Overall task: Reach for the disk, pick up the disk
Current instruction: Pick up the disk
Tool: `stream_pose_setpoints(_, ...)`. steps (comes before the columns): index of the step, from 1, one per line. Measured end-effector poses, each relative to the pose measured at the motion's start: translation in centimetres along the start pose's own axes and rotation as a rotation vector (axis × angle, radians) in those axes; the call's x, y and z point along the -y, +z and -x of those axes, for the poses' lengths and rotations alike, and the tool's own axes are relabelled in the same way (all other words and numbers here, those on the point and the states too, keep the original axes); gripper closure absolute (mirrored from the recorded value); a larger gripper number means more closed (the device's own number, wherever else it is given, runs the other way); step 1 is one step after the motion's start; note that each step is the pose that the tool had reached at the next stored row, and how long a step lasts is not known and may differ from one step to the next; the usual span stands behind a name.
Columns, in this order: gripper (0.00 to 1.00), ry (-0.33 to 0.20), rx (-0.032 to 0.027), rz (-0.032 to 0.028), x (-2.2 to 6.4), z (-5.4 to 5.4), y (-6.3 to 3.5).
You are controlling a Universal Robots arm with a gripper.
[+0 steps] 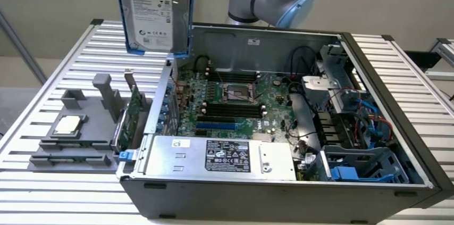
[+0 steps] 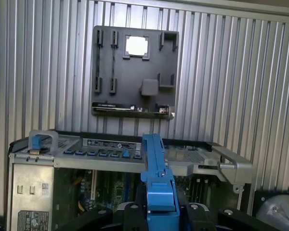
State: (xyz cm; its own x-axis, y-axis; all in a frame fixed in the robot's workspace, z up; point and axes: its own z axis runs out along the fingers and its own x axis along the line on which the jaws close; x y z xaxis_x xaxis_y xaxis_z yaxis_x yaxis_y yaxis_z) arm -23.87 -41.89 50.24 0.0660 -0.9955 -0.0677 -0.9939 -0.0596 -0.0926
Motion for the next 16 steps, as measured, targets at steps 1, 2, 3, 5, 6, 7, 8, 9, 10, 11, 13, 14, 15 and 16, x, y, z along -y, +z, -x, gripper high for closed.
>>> stream_pose_setpoints(1, 0.67, 0.000, 0.0001, -0.0001, 0.46, -0.2, 0.03)
stream_pose_setpoints(2, 0.67, 0.000, 0.0002, -0.0002, 0.89, -0.4, 0.06)
stream_pose_setpoints(3, 0.67, 0.000, 0.0001, -0.0002, 1.30, -0.7, 0.08)
stream_pose_setpoints(5, 0.67, 0.000, 0.0001, -0.0002, 1.95, -1.2, 0.10)
stream_pose_setpoints(6, 0.67, 0.000, 0.0000, -0.0004, 2.25, -1.4, 0.11)
stream_pose_setpoints(7, 0.67, 0.000, 0.0000, -0.0008, 2.53, -1.6, 0.13)
stream_pose_setpoints(8, 0.67, 0.000, 0.0000, -0.0012, 2.82, -1.9, 0.14)
stream_pose_setpoints(9, 0.67, 0.000, 0.0000, -0.0017, 3.10, -2.1, 0.15)
stream_pose_setpoints(10, 0.67, 0.000, 0.0000, -0.0022, 3.39, -2.4, 0.16)
stream_pose_setpoints(11, 0.67, 0.000, -0.0001, -0.0027, 3.67, -2.6, 0.17)
stream_pose_setpoints(13, 0.67, 0.000, -0.0002, -0.0042, 4.18, -3.1, 0.19)
stream_pose_setpoints(14, 0.67, 0.000, -0.0002, -0.0050, 4.44, -3.3, 0.20)
stream_pose_setpoints(15, 0.67, 0.000, -0.0002, -0.0058, 4.72, -3.6, 0.22)
stream_pose_setpoints(16, 0.67, 0.000, -0.0003, -0.0066, 4.99, -3.9, 0.23)
